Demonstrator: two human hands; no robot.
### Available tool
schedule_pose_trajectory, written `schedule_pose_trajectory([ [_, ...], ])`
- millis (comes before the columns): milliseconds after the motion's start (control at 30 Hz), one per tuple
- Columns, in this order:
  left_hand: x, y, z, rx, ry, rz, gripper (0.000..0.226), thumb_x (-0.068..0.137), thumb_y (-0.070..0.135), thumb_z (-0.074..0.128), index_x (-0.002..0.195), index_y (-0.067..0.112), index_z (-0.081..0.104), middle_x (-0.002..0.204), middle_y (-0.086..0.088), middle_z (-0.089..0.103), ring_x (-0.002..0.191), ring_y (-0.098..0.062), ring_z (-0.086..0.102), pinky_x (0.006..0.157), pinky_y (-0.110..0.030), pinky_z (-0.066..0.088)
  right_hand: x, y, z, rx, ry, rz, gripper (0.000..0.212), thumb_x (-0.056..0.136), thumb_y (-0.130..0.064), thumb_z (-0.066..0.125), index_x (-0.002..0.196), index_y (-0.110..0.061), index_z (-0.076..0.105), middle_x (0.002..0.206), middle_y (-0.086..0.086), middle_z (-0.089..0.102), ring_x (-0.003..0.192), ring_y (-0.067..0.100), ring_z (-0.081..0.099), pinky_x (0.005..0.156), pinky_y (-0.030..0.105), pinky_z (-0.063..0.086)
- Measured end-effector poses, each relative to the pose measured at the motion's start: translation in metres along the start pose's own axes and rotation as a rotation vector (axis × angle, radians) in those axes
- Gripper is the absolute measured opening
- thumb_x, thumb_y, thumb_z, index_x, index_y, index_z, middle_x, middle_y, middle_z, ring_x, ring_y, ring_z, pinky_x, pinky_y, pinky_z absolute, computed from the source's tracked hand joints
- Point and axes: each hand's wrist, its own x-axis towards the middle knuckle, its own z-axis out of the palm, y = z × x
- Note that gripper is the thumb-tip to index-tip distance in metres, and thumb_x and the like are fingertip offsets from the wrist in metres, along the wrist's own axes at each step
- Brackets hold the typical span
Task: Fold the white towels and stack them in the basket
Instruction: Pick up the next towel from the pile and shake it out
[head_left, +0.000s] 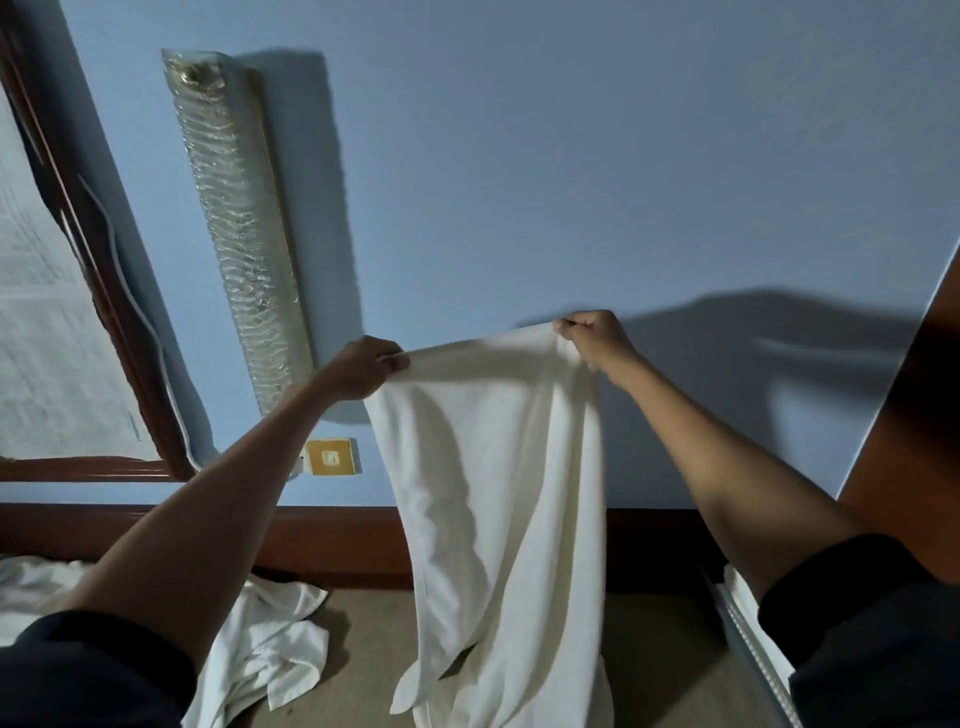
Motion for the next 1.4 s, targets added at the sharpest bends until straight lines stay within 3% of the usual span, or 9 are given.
schedule_pose_trajectory([
  [100, 0.003, -0.008, -0.002, -0.001, 0.081, -0.039, 0.028, 0.102, 0.03, 0.062, 0.081, 0.012, 0.067, 0.065, -0.004, 0.054, 0.064, -0.017, 0.048, 0.06, -0.03, 0.035, 0.004, 0.002, -0.005, 0.004, 0.024, -0.029, 0.038, 0.096, -0.023, 0.064, 0.105, 0.013, 0.066, 0.105, 0.027, 0.071, 0.1, 0.029, 0.069, 0.068, 0.03, 0.04],
  [233, 0.006, -0.009, -0.011, -0.042, 0.156, -0.041, 0.021, 0.101, 0.031, 0.064, 0.084, 0.019, 0.069, 0.069, -0.003, 0.06, 0.064, -0.018, 0.051, 0.059, -0.029, 0.036, 0.01, 0.003, -0.006, -0.009, 0.01, -0.014, 0.042, 0.096, -0.027, 0.063, 0.102, 0.015, 0.062, 0.08, 0.003, 0.053, 0.079, 0.011, 0.048, 0.069, 0.026, 0.032],
  [400, 0.013, 0.0, -0.02, -0.066, 0.181, -0.087, 0.02, 0.104, 0.029, 0.057, 0.09, 0.018, 0.067, 0.075, -0.005, 0.062, 0.07, -0.022, 0.054, 0.058, -0.027, 0.038, 0.016, 0.007, -0.006, -0.057, 0.066, -0.032, 0.038, 0.097, -0.027, 0.062, 0.077, 0.006, 0.059, 0.066, 0.002, 0.043, 0.066, 0.016, 0.042, 0.057, 0.028, 0.03],
  [500, 0.018, 0.018, -0.02, -0.251, 0.126, -0.144, 0.024, 0.104, 0.027, 0.058, 0.091, 0.008, 0.068, 0.066, -0.008, 0.054, 0.055, -0.019, 0.049, 0.05, -0.024, 0.039, 0.015, 0.007, -0.005, -0.259, 0.066, -0.075, 0.019, 0.097, -0.024, 0.064, 0.085, -0.009, 0.067, 0.079, 0.007, 0.062, 0.081, 0.023, 0.06, 0.063, 0.028, 0.036],
  [633, 0.023, 0.052, -0.018, -0.585, 0.048, -0.153, 0.013, 0.102, 0.017, 0.063, 0.113, 0.009, 0.061, 0.068, -0.006, 0.054, 0.048, -0.011, 0.054, 0.05, -0.021, 0.049, -0.004, -0.01, 0.008, -0.344, -0.201, -0.012, 0.055, 0.083, -0.029, 0.083, 0.123, -0.008, 0.052, 0.107, 0.009, 0.059, 0.097, 0.025, 0.058, 0.079, 0.03, 0.041],
  [800, 0.028, 0.097, 0.002, -0.818, -0.154, -0.051, 0.019, 0.102, -0.005, 0.054, 0.118, -0.006, 0.063, 0.091, -0.019, 0.064, 0.074, -0.021, 0.074, 0.073, -0.023, 0.061, -0.037, -0.044, 0.034, -0.25, -0.779, 0.1, 0.047, 0.079, -0.054, 0.081, 0.107, -0.017, 0.069, 0.095, -0.007, 0.071, 0.093, 0.01, 0.07, 0.076, 0.025, 0.056],
  [1067, 0.043, 0.112, 0.008, -0.814, -0.103, 0.062, 0.02, 0.095, -0.005, 0.066, 0.113, -0.011, 0.068, 0.103, -0.024, 0.071, 0.088, -0.027, 0.077, 0.082, -0.025, 0.061, -0.029, -0.025, 0.044, -0.093, -0.28, 0.0, 0.022, 0.095, -0.023, 0.06, 0.093, -0.001, 0.065, 0.093, 0.011, 0.072, 0.086, 0.02, 0.074, 0.076, 0.039, 0.064],
  [1267, 0.053, 0.088, -0.001, -0.665, 0.04, -0.012, 0.006, 0.096, -0.001, 0.067, 0.097, -0.001, 0.073, 0.104, -0.024, 0.073, 0.08, -0.026, 0.077, 0.084, -0.028, 0.062, -0.021, -0.022, 0.021, 0.194, -0.392, 0.048, 0.025, 0.106, -0.026, 0.052, 0.087, -0.013, 0.063, 0.084, 0.002, 0.06, 0.08, 0.015, 0.059, 0.074, 0.031, 0.056],
  [1400, 0.057, 0.099, -0.005, -0.556, 0.125, -0.023, 0.022, 0.1, 0.001, 0.047, 0.104, 0.011, 0.067, 0.09, -0.01, 0.068, 0.068, -0.016, 0.067, 0.066, -0.024, 0.055, -0.023, -0.026, 0.017, 0.233, -0.639, 0.095, 0.032, 0.102, -0.039, 0.058, 0.105, -0.01, 0.07, 0.096, 0.003, 0.071, 0.089, 0.017, 0.068, 0.081, 0.03, 0.055],
])
